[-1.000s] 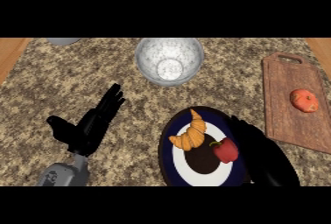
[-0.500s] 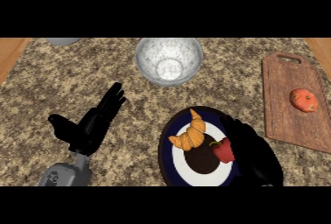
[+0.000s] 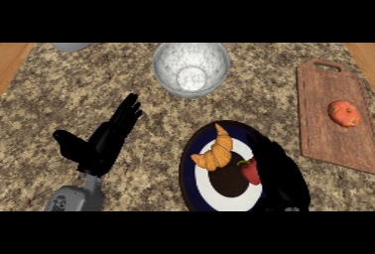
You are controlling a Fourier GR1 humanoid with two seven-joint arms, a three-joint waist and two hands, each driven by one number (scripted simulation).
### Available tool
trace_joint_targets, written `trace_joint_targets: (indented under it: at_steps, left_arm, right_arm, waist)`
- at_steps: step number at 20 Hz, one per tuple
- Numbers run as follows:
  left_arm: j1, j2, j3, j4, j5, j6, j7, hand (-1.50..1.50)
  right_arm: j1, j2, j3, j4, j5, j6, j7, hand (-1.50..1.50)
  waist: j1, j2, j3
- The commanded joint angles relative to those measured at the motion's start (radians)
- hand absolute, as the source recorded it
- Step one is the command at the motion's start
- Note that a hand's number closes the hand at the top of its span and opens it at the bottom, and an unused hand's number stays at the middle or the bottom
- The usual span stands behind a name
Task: Pick the bell pepper from the plate and place it in the bowl
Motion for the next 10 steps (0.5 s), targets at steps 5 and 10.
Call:
trace_joint_targets:
  at_steps: [5,10]
  left_arm:
    - [0.013,-0.045,-0.007,-0.034,-0.035,0.008,0.030,0.00]
    - [0.061,-0.013,0.042,-0.027,-0.031,-0.056,0.000,0.00]
  right_arm:
    - [-0.018,0.059,-0.078,0.176,0.047,-0.079,-0.129,-1.50]
    - [0.028,0.065,-0.090,0.112,0.081,-0.051,-0.156,-1.50]
  waist:
    - [0.002,0.001,0.000]
    - [0.001,0.000,0.000]
